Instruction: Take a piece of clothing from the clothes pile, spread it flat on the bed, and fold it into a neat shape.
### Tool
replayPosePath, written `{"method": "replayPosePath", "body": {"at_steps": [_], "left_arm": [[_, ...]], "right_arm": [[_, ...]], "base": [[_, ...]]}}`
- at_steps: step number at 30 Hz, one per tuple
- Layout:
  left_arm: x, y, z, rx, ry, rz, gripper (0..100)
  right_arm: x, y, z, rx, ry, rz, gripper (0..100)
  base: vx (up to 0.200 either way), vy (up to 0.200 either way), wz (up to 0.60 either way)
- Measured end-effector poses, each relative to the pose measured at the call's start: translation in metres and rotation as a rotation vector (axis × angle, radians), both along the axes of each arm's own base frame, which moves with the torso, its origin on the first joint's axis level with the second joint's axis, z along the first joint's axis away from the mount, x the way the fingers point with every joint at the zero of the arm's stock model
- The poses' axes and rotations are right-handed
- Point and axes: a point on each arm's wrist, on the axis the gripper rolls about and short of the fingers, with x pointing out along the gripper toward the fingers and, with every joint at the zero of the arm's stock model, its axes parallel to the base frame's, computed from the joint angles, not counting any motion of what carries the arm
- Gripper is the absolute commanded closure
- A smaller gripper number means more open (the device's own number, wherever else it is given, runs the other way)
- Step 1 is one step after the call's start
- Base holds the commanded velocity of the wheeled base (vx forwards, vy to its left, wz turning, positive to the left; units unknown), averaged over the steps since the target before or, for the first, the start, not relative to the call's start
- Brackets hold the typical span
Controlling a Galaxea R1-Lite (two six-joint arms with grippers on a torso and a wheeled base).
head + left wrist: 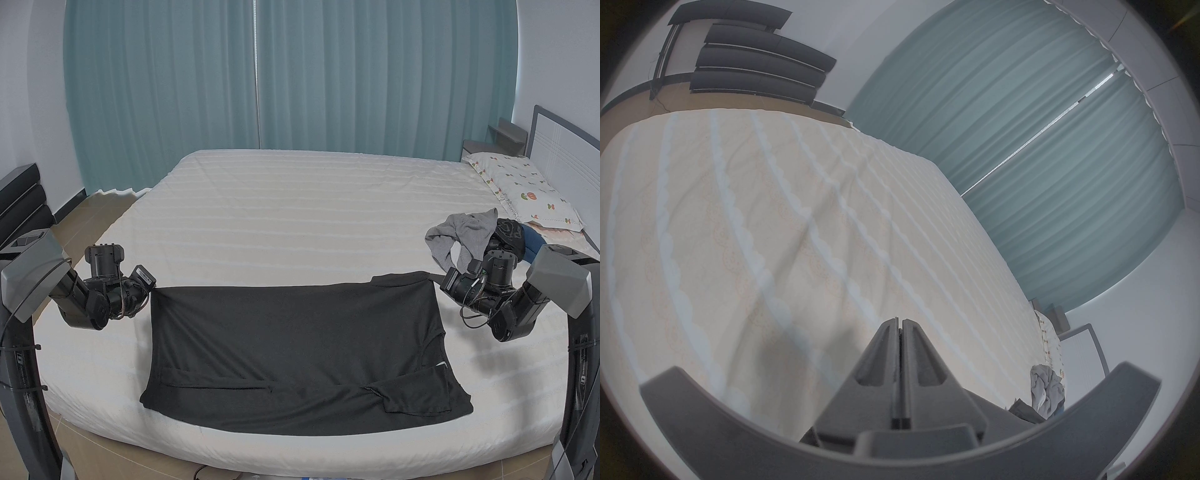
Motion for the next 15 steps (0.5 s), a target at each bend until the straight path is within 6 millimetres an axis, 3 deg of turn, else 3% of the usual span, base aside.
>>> {"method": "replayPosePath", "body": {"at_steps": [15], "left_arm": [[-0.008,-0.001,-0.004,0.073,0.024,-0.045,100]], "right_arm": [[-0.017,-0.003,-0.001,-0.003,0.055,0.008,100]], "base": [[0.000,0.000,0.00]]}}
